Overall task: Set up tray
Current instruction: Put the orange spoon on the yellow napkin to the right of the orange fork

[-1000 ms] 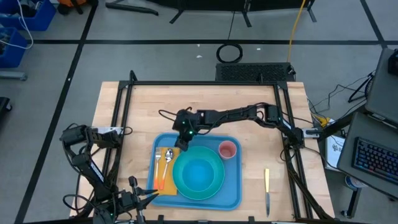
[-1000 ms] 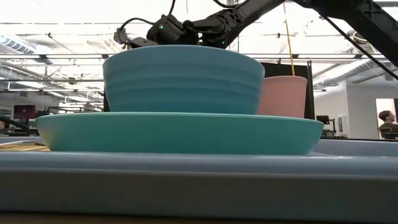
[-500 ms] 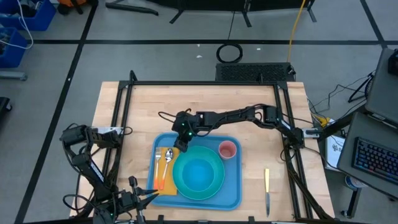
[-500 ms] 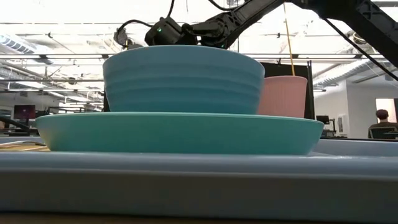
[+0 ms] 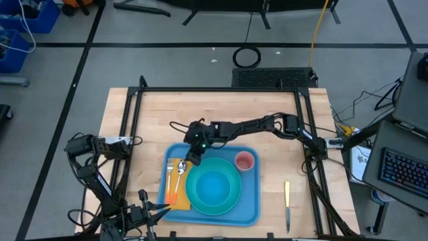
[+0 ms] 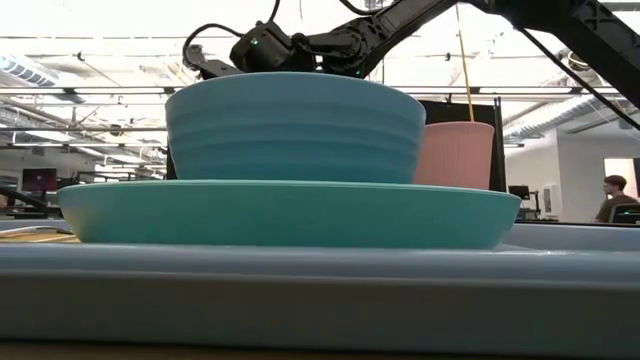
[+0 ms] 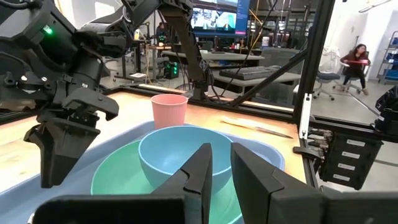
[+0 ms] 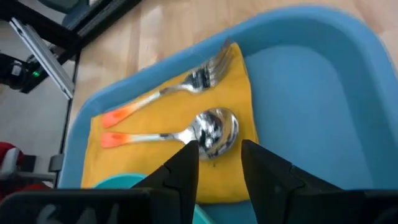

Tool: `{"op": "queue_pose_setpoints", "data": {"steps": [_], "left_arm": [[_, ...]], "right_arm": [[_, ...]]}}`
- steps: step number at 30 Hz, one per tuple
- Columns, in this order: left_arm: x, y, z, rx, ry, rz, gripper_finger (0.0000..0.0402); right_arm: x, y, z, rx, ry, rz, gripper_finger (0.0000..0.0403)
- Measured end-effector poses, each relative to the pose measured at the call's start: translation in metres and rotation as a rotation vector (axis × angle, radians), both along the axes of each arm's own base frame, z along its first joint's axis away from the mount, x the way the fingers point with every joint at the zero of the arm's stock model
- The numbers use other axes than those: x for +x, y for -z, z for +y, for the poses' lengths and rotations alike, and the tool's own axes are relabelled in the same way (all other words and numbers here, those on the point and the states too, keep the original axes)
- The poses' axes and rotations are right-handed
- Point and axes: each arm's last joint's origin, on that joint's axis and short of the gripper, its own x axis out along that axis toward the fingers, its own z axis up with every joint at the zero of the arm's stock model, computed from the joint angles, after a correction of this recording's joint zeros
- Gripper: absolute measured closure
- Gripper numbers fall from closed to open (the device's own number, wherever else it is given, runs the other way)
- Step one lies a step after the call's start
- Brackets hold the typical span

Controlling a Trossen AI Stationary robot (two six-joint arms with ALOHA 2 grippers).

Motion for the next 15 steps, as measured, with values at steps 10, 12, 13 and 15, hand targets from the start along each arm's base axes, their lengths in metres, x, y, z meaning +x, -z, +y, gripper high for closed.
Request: {"op": "queue_pose_setpoints", "data": {"steps": [10,12,13,15], "left_arm": [[0.000,0.000,0.000,-0.002,0.000,-0.001,0.0339],[0.000,0.000,0.000,-0.002,-0.001,-0.001,0.0339],[0.000,0.000,0.000,-0.001,0.000,0.000,0.0339],[0.000,0.001,0.000,0.001,-0.001,0.000,0.0339]], "right_arm": [[0.001,-0.001,0.001,0.023,-0.012,-0.011,0.0291],[0.002,0.003,0.003,0.026,-0.015,-0.010,0.0291],[0.003,0.006,0.003,0.029,-0.016,-0.006,0.0291],[0.004,0.014,0.005,0.036,-0.017,0.002,0.0291]]}}
